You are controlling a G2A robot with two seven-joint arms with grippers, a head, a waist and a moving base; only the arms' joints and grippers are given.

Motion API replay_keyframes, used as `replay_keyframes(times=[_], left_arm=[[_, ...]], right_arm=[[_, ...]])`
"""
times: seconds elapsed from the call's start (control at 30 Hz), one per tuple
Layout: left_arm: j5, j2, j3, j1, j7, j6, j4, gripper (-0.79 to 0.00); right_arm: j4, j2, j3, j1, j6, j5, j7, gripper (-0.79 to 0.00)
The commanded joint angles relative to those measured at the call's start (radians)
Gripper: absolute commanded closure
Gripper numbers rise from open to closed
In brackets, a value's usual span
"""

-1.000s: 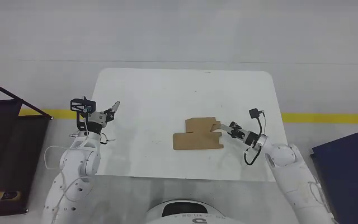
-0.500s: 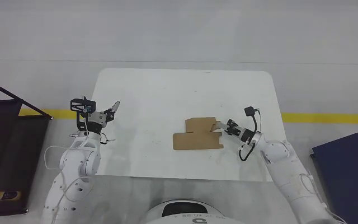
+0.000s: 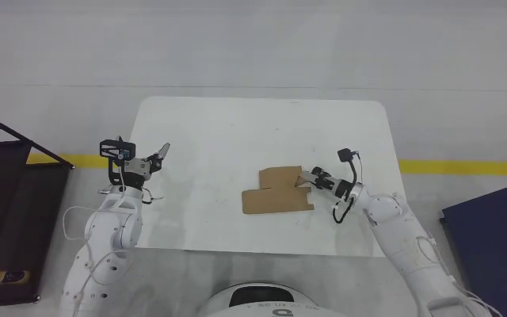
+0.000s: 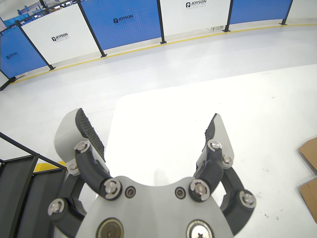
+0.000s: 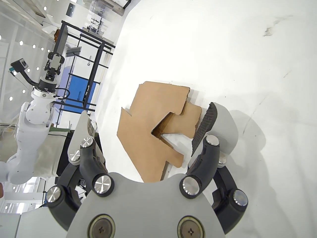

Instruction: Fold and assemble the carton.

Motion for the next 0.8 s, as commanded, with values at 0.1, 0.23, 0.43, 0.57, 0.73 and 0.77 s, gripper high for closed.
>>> replay_keyframes(times=[0.1,0.23,0.43,0.57,0.73,0.77], left_arm=[[0.000,0.000,0.000,0.000,0.000,0.000,0.000,-0.785],[0.000,0.000,0.000,0.000,0.000,0.000,0.000,-0.785],[0.000,0.000,0.000,0.000,0.000,0.000,0.000,-0.785],[0.000,0.000,0.000,0.000,0.000,0.000,0.000,-0.785],[0.000,0.000,0.000,0.000,0.000,0.000,0.000,-0.785],[0.000,0.000,0.000,0.000,0.000,0.000,0.000,-0.785]], right_arm=[[0.016,-0.002,-0.013,0.009,-0.017,0.042,0.015,-0.616],[0.005,-0.001,-0.017,0.001,-0.037,0.129,0.074,-0.570],[-0.026,0.007,-0.010,-0.020,-0.050,0.223,0.145,-0.557],[-0.051,0.020,0.036,-0.033,-0.075,0.164,0.083,-0.613],[-0.140,0.033,0.083,-0.086,-0.056,-0.081,-0.114,-0.646],[-0.162,0.033,0.086,-0.101,-0.055,-0.081,-0.128,-0.646]])
